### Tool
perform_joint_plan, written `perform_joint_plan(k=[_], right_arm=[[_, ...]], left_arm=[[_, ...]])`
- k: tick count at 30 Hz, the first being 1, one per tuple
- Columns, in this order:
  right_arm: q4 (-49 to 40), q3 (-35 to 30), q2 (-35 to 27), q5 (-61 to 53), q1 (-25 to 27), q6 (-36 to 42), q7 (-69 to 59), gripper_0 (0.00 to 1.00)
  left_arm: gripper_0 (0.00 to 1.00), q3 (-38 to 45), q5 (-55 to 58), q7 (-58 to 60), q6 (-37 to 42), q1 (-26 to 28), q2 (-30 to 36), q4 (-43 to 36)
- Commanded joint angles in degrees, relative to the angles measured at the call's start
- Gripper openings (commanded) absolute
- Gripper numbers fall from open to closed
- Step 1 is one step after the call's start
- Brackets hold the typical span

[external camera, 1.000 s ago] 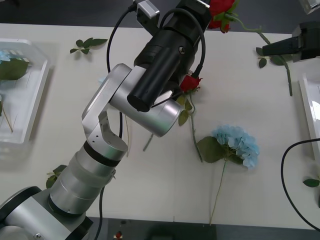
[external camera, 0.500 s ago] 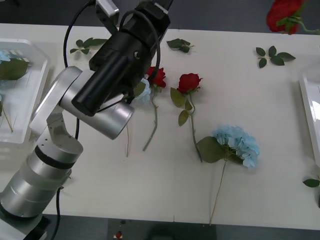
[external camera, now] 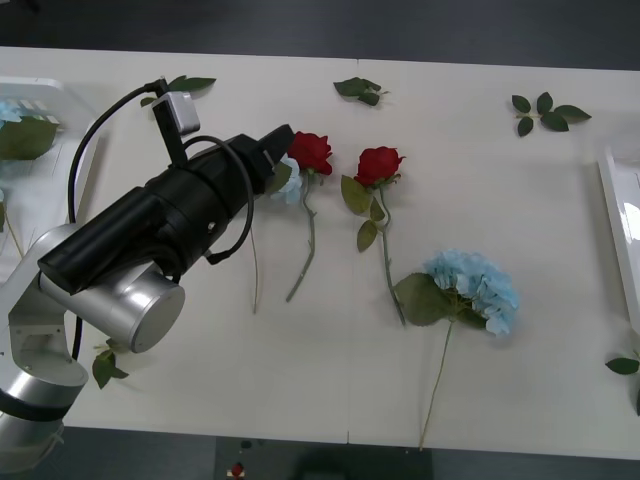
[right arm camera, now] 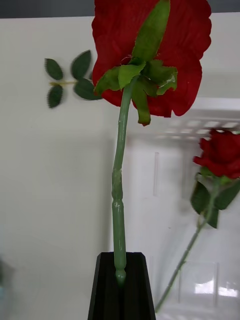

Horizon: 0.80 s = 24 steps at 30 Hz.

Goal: Put the red flowers into the right box and the blue flowers into the left box

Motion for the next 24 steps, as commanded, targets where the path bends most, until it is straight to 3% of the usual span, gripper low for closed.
perform_joint_plan(k=[1,11,17,24], right_arm=[[-1.6,-1.4,-2.1,4.1,2.1,-2.9,-2.6,0.0],[-1.6,-2.3,-2.1,7.4,13.7,-17.7,-5.2,0.0],[-1.6,-1.9,-2.1,7.4,18.8,-23.5,-6.1,0.0],[3.0,1.3,-0.3,6.3,19.3,-30.3,-6.4,0.0]], left_arm=[[1.0,3.4,3.9,-13.2,5.9,1.2,1.2,-2.5],[1.0,12.1,10.3,-33.3,26.6,1.0,0.4,-2.5],[1.0,10.8,7.7,-32.8,36.5,-1.0,0.2,-2.5],[1.0,4.0,-1.8,-22.0,40.9,-4.9,-1.8,-0.2]])
